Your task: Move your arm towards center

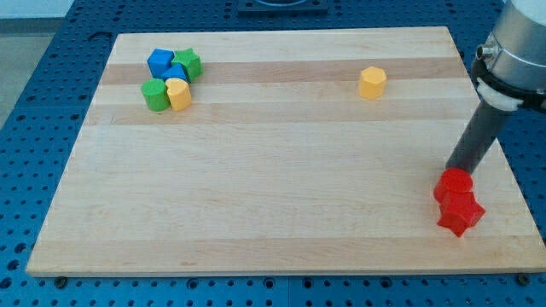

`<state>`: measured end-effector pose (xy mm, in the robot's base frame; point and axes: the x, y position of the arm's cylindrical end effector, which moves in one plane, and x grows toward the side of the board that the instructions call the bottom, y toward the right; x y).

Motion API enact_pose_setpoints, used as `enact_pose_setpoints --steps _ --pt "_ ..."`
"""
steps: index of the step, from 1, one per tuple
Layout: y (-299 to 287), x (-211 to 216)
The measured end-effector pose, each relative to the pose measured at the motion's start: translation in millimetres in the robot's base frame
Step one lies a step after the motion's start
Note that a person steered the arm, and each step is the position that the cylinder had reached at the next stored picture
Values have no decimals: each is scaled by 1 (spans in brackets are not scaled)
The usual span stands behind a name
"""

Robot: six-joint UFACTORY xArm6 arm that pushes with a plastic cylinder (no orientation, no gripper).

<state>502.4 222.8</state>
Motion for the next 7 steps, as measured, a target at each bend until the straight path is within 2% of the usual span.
enact_pose_setpoints --steps 2,3,7 --pt "0 1" --pt "-8 -13" --pt "-70 -15"
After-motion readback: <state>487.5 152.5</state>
